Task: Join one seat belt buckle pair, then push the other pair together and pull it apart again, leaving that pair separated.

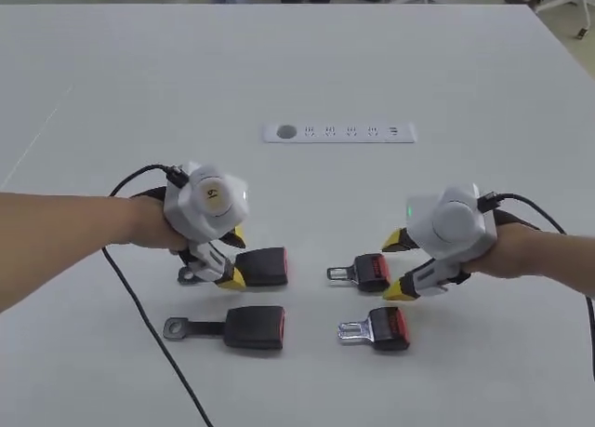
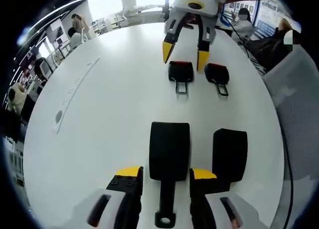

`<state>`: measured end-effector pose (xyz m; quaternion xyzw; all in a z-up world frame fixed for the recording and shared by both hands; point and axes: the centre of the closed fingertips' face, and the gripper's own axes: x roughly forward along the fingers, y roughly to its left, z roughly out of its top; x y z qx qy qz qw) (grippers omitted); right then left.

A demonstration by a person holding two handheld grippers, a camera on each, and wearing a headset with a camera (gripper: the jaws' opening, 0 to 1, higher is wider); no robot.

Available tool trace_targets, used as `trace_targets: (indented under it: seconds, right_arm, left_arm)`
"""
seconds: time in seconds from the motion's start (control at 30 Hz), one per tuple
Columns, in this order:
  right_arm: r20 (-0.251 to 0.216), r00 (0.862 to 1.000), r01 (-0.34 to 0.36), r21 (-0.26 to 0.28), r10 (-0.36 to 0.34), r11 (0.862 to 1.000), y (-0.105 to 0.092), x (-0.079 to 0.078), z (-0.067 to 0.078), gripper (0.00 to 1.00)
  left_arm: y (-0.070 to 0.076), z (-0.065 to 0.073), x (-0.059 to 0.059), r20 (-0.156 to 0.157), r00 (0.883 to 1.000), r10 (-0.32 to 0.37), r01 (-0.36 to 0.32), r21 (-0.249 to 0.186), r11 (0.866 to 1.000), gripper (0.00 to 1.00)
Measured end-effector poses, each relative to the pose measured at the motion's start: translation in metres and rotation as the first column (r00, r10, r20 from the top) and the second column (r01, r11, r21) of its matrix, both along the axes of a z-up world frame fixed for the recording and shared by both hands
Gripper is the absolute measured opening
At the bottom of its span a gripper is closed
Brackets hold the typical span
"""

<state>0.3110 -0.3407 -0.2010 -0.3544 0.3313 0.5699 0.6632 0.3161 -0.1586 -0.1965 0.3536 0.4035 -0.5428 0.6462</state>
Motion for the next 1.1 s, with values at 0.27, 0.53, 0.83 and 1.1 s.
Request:
trace_targets:
  seconds: [0.27, 0.53, 0.83, 1.1]
  right_arm:
    - [-0.004, 1.000, -0.025, 0.002, 0.025, 1.000, 0.004, 0.002, -0.006, 0.36]
    - [-0.005, 0.999, -0.035, 0.009, 0.036, 0.999, 0.006, 0.003, -0.008, 0.32]
    - [-0.018, 1.000, -0.017, 0.013, 0.017, 1.000, 0.005, 0.003, -0.008, 0.32]
    - [-0.028, 1.000, 0.006, 0.014, -0.006, 1.000, 0.005, 0.003, -0.009, 0.31]
  left_arm:
    - [-0.006, -0.007, -0.001, -0.024, 0.999, -0.044, 0.044, 0.014, 0.999, 0.34]
    - [-0.004, -0.012, -0.001, -0.038, 0.996, -0.081, 0.082, 0.031, 0.996, 0.33]
    - [-0.005, -0.013, -0.001, -0.049, 0.995, -0.091, 0.093, 0.036, 0.995, 0.32]
    - [-0.005, -0.013, -0.003, -0.049, 0.993, -0.109, 0.111, 0.055, 0.992, 0.32]
